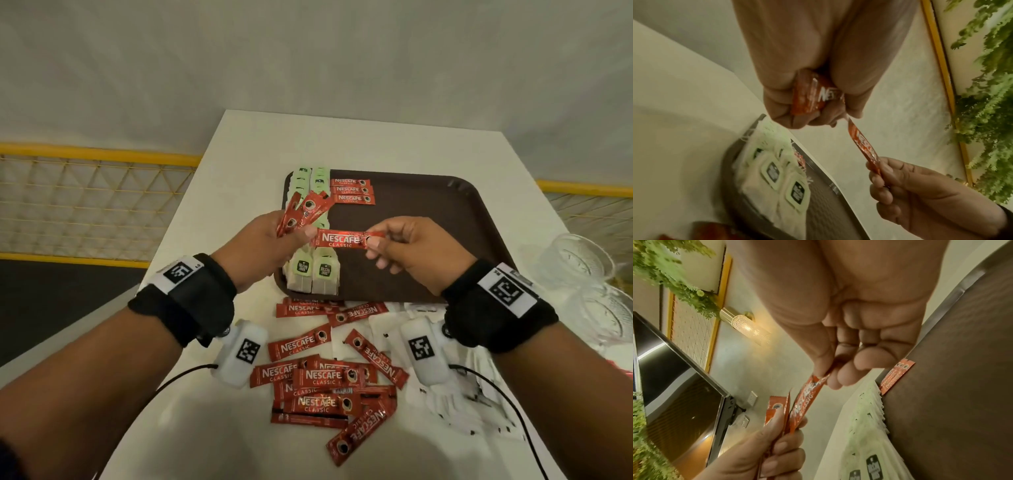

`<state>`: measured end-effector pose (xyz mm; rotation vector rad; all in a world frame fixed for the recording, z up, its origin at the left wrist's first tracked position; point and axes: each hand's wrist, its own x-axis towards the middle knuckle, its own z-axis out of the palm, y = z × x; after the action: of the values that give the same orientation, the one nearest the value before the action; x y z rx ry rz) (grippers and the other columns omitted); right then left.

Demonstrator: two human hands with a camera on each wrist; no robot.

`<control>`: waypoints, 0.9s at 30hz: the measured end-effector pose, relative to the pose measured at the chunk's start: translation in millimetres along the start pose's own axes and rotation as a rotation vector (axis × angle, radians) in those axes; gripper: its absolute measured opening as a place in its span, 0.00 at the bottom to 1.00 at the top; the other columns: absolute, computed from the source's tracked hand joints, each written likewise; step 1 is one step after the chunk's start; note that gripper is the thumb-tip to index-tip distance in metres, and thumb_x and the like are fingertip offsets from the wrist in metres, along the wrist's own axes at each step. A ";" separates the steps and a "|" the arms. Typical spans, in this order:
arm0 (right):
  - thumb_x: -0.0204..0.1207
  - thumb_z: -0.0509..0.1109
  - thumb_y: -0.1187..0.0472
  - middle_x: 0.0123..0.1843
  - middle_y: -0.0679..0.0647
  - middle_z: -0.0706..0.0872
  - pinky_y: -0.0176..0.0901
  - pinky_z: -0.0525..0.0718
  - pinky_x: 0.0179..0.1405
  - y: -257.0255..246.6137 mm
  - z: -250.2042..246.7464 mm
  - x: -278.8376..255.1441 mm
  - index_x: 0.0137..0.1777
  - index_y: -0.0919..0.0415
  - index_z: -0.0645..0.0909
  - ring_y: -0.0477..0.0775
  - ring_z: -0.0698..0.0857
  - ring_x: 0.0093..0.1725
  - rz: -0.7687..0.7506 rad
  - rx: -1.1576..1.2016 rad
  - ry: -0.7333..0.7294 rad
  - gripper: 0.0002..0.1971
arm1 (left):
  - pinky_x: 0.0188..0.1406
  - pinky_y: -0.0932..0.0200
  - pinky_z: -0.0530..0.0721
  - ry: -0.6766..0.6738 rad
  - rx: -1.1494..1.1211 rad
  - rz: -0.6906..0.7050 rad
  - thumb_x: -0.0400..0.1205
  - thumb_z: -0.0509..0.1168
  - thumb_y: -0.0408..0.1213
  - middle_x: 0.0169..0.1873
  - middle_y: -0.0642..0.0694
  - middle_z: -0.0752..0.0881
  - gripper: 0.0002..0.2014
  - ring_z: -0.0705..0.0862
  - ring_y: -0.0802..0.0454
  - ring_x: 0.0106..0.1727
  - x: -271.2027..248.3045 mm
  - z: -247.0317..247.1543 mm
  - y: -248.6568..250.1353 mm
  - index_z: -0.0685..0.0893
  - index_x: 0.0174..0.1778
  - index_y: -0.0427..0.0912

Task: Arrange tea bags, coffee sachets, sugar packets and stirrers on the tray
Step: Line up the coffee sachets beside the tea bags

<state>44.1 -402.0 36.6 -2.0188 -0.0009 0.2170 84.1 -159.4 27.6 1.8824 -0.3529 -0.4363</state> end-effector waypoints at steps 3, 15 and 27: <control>0.82 0.67 0.63 0.38 0.52 0.88 0.33 0.80 0.30 -3.3 -1.5 9.1 0.50 0.58 0.85 0.43 0.83 0.33 0.000 -0.002 0.013 0.05 | 0.24 0.73 0.71 -0.001 -0.056 0.008 0.82 0.70 0.46 0.25 0.58 0.79 0.10 0.71 0.63 0.24 13.2 8.6 2.6 0.83 0.47 0.42; 0.79 0.71 0.63 0.36 0.55 0.86 0.34 0.77 0.25 22.4 -26.4 70.0 0.48 0.62 0.84 0.45 0.80 0.29 0.342 0.268 0.130 0.03 | 0.29 0.60 0.73 0.021 -0.212 -0.181 0.84 0.67 0.48 0.27 0.49 0.74 0.11 0.70 0.55 0.25 60.0 -2.4 -8.2 0.79 0.48 0.43; 0.82 0.69 0.54 0.32 0.52 0.80 0.37 0.70 0.28 24.8 -28.7 144.8 0.42 0.61 0.79 0.46 0.73 0.27 0.721 -0.158 0.084 0.12 | 0.27 0.62 0.78 0.071 -0.250 -0.213 0.86 0.64 0.48 0.30 0.50 0.76 0.11 0.71 0.56 0.26 77.2 -15.2 -20.3 0.76 0.49 0.44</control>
<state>188.6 -424.6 4.6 -2.1092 0.7912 0.5977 160.2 -174.1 3.4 1.6909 -0.0461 -0.5300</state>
